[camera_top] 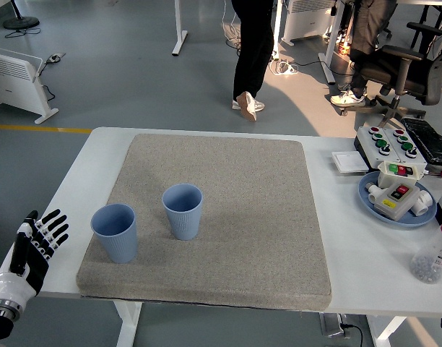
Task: Push cup pick cup insert cup
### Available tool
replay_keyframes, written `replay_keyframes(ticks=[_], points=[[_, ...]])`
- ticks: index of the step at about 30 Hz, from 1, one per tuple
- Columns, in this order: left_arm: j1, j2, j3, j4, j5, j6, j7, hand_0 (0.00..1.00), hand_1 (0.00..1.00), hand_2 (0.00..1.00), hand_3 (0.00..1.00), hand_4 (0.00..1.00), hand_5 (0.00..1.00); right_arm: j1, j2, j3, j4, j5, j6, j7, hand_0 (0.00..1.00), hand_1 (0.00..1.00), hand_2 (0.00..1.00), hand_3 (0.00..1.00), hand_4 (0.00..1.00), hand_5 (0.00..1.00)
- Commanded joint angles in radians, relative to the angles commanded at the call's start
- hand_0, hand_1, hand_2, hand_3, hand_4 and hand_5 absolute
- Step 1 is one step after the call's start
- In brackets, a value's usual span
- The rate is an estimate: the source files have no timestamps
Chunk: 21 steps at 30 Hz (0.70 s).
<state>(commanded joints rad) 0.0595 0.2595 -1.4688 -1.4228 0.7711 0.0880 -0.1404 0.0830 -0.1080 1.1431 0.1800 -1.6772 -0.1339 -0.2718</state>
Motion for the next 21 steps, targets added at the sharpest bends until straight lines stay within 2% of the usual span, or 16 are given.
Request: replay_keyframes(ticks=[1, 2, 7, 8, 13, 14, 15, 19, 21], points=[[0.001, 0.0, 0.0, 0.0, 0.002, 0.001, -0.001, 0.853, 0.836, 0.797, 0.755, 0.623, 0.998, 0.0, 0.0, 0.0, 0.0, 0.0, 0.0, 0.0, 0.528, 0.547, 0.55, 0.535, 0.054, 0.783], [0.001, 0.0, 0.0, -0.001, 0.004, 0.002, -0.002, 0.69, 0.728, 0.667, 0.602, 0.62, 0.998, 0.0, 0.0, 0.0, 0.0, 0.0, 0.0, 0.0, 0.528, 0.547, 0.55, 0.535, 0.053, 0.781], [0.063, 0.023, -0.005, -0.029, 0.104, 0.038, -0.054, 0.69, 0.728, 0.667, 0.602, 0.62, 0.998, 0.004, -0.001, 0.002, 0.0, -0.002, -0.001, 0.001, 0.528, 0.547, 0.55, 0.535, 0.053, 0.781], [0.077, 0.027, -0.007, -0.036, 0.123, 0.045, -0.066, 0.564, 0.644, 0.589, 0.53, 0.617, 0.998, 0.005, -0.001, 0.003, 0.0, -0.002, -0.001, 0.001, 0.528, 0.547, 0.55, 0.535, 0.053, 0.781], [0.137, 0.052, 0.004, -0.077, 0.212, 0.066, -0.129, 0.564, 0.644, 0.589, 0.53, 0.617, 0.998, 0.01, -0.001, 0.011, 0.0, -0.01, -0.003, 0.001, 0.528, 0.547, 0.55, 0.535, 0.053, 0.781], [0.145, 0.056, 0.01, -0.083, 0.233, 0.07, -0.14, 0.47, 0.569, 0.52, 0.459, 0.617, 0.998, 0.01, -0.002, 0.012, 0.0, -0.011, -0.003, 0.001, 0.528, 0.547, 0.55, 0.535, 0.053, 0.783], [0.156, 0.063, 0.022, -0.092, 0.259, 0.074, -0.158, 0.47, 0.569, 0.52, 0.459, 0.617, 0.998, 0.012, -0.002, 0.013, 0.0, -0.012, -0.003, 0.001, 0.528, 0.547, 0.55, 0.535, 0.053, 0.783], [0.177, 0.077, 0.067, -0.111, 0.333, 0.09, -0.19, 0.47, 0.569, 0.52, 0.459, 0.617, 0.998, 0.015, -0.002, 0.015, 0.0, -0.016, -0.003, 0.001, 0.528, 0.547, 0.55, 0.535, 0.053, 0.783], [0.182, 0.081, 0.089, -0.12, 0.351, 0.091, -0.194, 0.45, 0.534, 0.498, 0.439, 0.619, 0.998, 0.015, -0.002, 0.016, 0.0, -0.017, -0.003, 0.002, 0.528, 0.547, 0.55, 0.535, 0.053, 0.784]])
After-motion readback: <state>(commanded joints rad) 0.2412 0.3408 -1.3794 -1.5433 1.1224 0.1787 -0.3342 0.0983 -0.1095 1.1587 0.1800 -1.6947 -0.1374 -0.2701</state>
